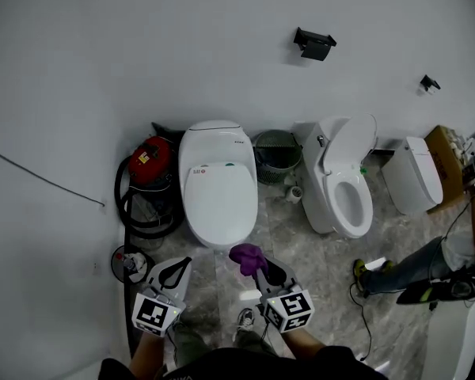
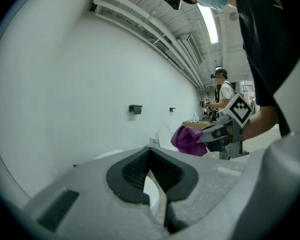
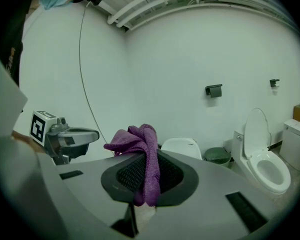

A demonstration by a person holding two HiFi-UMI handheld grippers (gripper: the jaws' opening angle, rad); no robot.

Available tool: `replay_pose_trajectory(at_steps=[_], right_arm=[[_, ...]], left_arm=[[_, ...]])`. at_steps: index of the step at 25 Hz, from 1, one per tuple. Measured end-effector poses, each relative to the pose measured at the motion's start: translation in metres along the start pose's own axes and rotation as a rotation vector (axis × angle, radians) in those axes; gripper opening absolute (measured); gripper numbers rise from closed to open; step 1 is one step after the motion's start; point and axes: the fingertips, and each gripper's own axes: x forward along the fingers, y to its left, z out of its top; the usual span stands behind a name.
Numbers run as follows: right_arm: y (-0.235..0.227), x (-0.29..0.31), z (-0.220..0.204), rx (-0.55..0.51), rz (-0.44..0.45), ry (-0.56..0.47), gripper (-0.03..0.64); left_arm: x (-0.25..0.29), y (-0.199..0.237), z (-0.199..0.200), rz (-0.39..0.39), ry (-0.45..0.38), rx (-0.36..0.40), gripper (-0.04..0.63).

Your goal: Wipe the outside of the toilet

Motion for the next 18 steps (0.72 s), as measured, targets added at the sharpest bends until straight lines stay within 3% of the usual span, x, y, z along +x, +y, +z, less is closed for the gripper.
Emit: replay_pose_trajectory(at_steps=[8,18], right_arm=[[-0.006,-0.043,0.014,-0.033,0.031,-0.022,0.041],[-0.024,-0.08,0.027,-0.016,0.029,-0.042,0.041]], left_arm=[[-0.013,-0.035,0.027,0.064,-0.035,0.018,0.003],[-0.015,-0.074,0.056,0.047,-0.056,0.05,0.003]])
